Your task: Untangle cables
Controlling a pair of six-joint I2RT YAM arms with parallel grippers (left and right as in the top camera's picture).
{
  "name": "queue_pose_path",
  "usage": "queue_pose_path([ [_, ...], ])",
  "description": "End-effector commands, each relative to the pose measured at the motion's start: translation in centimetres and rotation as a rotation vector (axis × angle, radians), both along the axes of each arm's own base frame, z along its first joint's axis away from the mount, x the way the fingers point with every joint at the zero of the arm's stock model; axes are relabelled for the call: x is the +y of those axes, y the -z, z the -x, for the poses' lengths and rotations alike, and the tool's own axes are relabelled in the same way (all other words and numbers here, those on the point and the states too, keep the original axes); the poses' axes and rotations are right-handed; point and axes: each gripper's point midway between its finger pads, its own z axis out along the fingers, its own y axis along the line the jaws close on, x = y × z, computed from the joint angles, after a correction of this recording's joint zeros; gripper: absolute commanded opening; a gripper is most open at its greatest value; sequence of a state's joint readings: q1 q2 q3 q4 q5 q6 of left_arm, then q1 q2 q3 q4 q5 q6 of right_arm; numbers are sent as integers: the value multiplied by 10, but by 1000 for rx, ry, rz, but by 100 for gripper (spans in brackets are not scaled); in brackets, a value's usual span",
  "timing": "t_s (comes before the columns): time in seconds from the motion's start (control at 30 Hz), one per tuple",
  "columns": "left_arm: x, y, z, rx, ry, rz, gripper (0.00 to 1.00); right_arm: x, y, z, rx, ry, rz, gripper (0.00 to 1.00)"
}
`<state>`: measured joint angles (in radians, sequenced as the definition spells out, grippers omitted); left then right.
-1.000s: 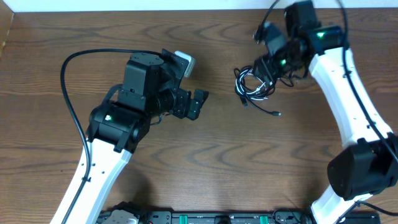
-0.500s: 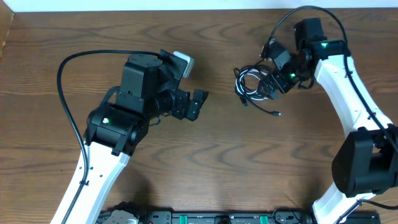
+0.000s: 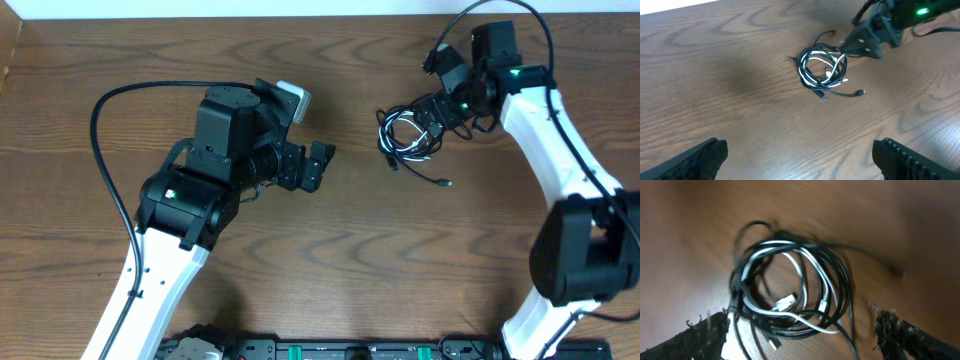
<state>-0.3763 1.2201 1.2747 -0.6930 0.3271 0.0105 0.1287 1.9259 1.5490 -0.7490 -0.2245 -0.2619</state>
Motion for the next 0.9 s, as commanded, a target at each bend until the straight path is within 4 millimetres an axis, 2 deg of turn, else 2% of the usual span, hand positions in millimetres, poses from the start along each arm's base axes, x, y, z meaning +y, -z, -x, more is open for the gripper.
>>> queue_pose_path([
  [0.0,-1,-12,1,-20,-7,22,98,-24,31,-4,121,446,-22,90],
  [0.13,0,-11,2,-5,-21,34,98,-31,42,-7,160,696,-68,91],
  [0.2,0,-11,2,-4,-21,33,98,-25,42,-10,159,763,-102,84],
  [0.33,0,-12,1,-8,-21,34,98,-8,40,-11,143,862,-136,80],
  [0.43,0,-12,1,-8,-21,34,98,2,38,-11,105,921,-123,72],
  [0.47,0,-12,1,-8,-21,34,98,6,37,-12,85,922,-115,66],
  [0.5,0,-12,2,-8,-21,34,98,11,34,-14,42,937,-94,46],
  [0.53,0,-12,2,-8,-21,34,98,13,32,-13,14,959,-76,44],
  [0.63,0,-12,2,-8,-21,34,98,13,28,-13,-47,995,-33,46],
  [0.67,0,-12,2,-7,-21,33,98,8,28,-10,-59,1037,-17,47],
  [0.83,0,-12,2,-8,-21,34,98,4,29,-8,-46,1100,-41,68],
  [0.87,0,-12,2,-8,-21,34,98,5,29,-8,-48,1101,-44,69],
])
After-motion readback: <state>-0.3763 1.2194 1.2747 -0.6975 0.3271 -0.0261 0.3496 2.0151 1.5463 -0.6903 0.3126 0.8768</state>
